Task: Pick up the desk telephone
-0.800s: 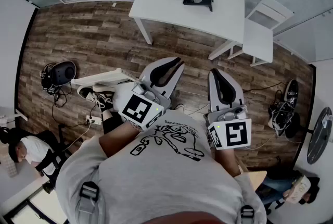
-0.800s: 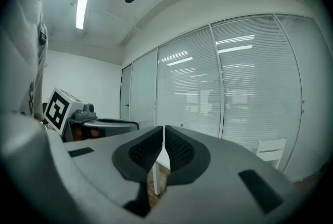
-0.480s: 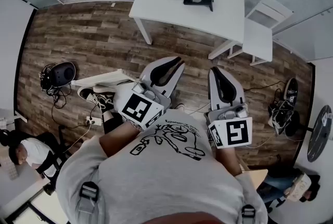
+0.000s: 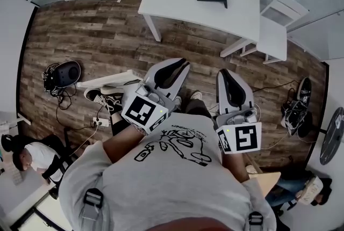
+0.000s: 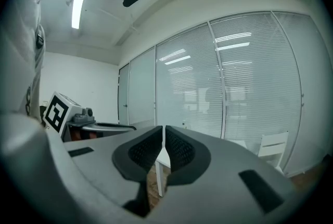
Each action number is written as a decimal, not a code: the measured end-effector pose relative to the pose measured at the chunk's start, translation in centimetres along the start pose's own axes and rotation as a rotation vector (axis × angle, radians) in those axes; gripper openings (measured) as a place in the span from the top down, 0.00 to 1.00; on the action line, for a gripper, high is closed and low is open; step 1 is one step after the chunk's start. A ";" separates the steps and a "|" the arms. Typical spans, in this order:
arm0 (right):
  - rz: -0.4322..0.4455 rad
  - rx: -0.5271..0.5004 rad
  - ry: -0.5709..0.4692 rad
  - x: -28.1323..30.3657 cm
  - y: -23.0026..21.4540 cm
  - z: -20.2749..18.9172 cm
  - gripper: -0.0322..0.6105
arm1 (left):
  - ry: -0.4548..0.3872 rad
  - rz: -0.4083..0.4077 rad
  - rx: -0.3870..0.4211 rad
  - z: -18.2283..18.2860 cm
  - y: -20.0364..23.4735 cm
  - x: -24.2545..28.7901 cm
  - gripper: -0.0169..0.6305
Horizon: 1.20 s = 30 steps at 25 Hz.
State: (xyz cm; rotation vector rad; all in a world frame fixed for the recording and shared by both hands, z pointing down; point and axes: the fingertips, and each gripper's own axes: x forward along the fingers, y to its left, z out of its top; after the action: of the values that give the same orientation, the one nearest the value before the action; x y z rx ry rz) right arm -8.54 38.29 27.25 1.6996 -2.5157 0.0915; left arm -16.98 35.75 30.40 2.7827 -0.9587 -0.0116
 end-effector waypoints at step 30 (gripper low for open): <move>0.001 0.075 -0.017 10.2 -26.5 -0.7 0.93 | 0.038 -0.010 -0.003 1.2 2.2 28.1 0.91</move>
State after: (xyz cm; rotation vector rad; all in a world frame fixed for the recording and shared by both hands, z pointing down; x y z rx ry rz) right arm 12.28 19.05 28.98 1.7335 -2.5566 0.1746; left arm 3.77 16.66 31.21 2.7746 -0.9354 0.0381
